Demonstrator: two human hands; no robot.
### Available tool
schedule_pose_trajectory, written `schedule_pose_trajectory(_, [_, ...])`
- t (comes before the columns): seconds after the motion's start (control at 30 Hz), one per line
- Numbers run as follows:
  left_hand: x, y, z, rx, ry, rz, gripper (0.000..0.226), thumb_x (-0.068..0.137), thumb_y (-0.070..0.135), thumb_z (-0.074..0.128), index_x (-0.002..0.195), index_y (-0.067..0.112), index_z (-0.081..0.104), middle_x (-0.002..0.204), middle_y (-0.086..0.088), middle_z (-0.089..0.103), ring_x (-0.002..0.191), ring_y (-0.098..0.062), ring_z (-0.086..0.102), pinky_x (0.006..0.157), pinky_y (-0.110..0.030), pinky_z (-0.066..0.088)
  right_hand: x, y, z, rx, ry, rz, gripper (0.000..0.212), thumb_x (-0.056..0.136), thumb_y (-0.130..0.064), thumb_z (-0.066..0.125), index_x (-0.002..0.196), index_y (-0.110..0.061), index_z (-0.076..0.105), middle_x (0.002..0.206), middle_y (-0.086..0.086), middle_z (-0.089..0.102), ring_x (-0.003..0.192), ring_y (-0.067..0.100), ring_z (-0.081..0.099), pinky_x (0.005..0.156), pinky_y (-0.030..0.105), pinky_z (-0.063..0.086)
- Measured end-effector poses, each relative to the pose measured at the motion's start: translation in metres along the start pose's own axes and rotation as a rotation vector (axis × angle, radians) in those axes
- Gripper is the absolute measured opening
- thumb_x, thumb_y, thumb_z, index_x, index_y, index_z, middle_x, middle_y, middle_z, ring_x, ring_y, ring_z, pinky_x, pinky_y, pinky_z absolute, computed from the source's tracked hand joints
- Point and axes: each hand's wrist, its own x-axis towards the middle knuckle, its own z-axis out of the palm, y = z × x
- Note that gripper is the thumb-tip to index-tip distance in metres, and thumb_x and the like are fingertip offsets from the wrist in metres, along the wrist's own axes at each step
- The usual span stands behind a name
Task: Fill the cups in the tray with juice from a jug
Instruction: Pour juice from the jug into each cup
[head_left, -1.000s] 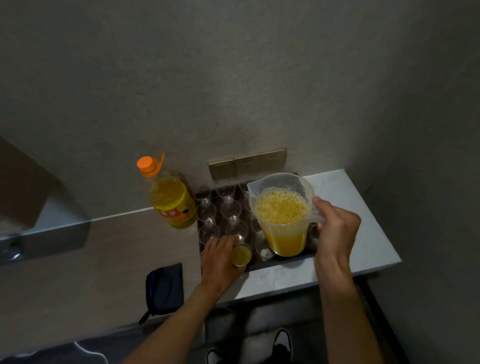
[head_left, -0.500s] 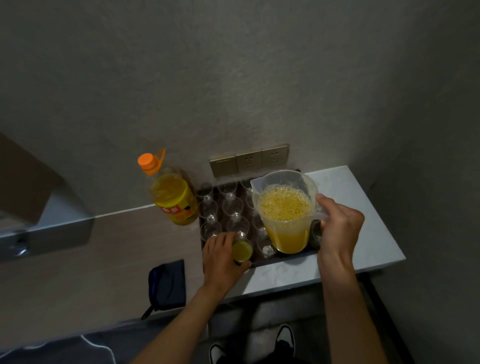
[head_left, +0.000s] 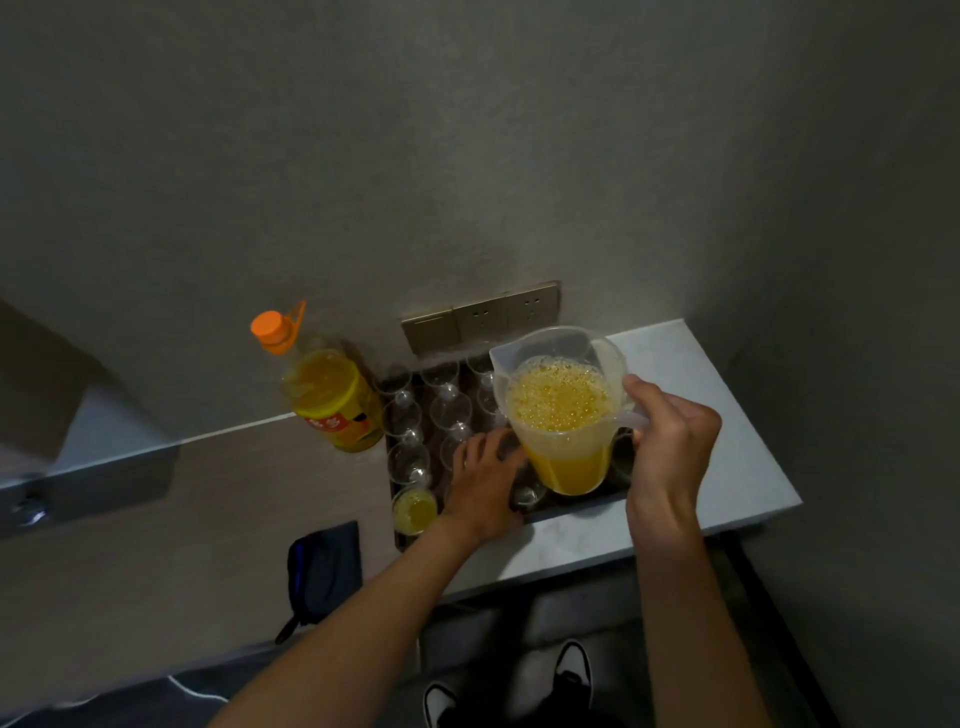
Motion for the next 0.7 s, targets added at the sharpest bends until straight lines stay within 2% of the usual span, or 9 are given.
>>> schedule_pose_trajectory(0.17, [0.011,0.005,-0.001,0.048,-0.013,0.024,0.091,0.069,0.038,0.077,0.15,0.037,0.036,0.157,-0.005,0.019,0.147,-0.037,0.014,0.122,-0.054,0.013,0.004,-0.002,-0.007,0.0,0.008,0.004,0.036,0.096,-0.009,0.067,0.061,-0.01,0.065,0.044,-0.011,0.053,0.049,0.001,0.054,0.057,0.022,0.044])
schedule_pose_trajectory(0.3, [0.017,0.005,0.003,0.047,-0.041,0.019,0.084,0.071,0.034,0.077,0.146,0.041,0.041,0.158,-0.004,0.018,0.147,-0.036,0.012,0.122,-0.055,0.014,0.009,-0.003,-0.012,0.0,0.017,-0.012,0.039,0.096,-0.006,0.066,0.057,-0.011,0.063,0.041,-0.013,0.049,0.045,0.0,0.05,0.049,0.014,0.041])
schedule_pose_trajectory(0.43, [0.017,0.007,0.005,0.058,-0.021,0.015,0.078,0.075,0.027,0.076,0.145,0.037,0.043,0.158,-0.003,0.018,0.147,-0.033,0.014,0.12,-0.051,0.018,0.012,-0.003,-0.018,0.002,0.011,-0.003,0.04,0.096,-0.004,0.066,0.056,-0.011,0.061,0.041,-0.013,0.049,0.045,0.0,0.049,0.051,0.016,0.041])
schedule_pose_trajectory(0.53, [0.015,0.008,0.005,0.002,0.002,-0.006,0.077,0.072,0.029,0.078,0.142,0.034,0.046,0.158,-0.002,0.02,0.146,-0.032,0.016,0.12,-0.048,0.02,0.014,-0.005,-0.018,0.007,0.005,0.008,0.04,0.095,-0.005,0.067,0.056,-0.01,0.061,0.041,-0.012,0.049,0.046,0.002,0.05,0.056,0.023,0.041])
schedule_pose_trajectory(0.7, [0.009,0.009,0.002,-0.101,0.016,-0.046,0.078,0.071,0.035,0.08,0.141,0.029,0.046,0.16,-0.002,0.018,0.144,-0.03,0.015,0.117,-0.045,0.022,0.017,-0.01,-0.016,0.004,-0.002,0.02,0.041,0.096,-0.006,0.066,0.057,-0.01,0.059,0.039,-0.014,0.046,0.042,0.0,0.047,0.056,0.024,0.038])
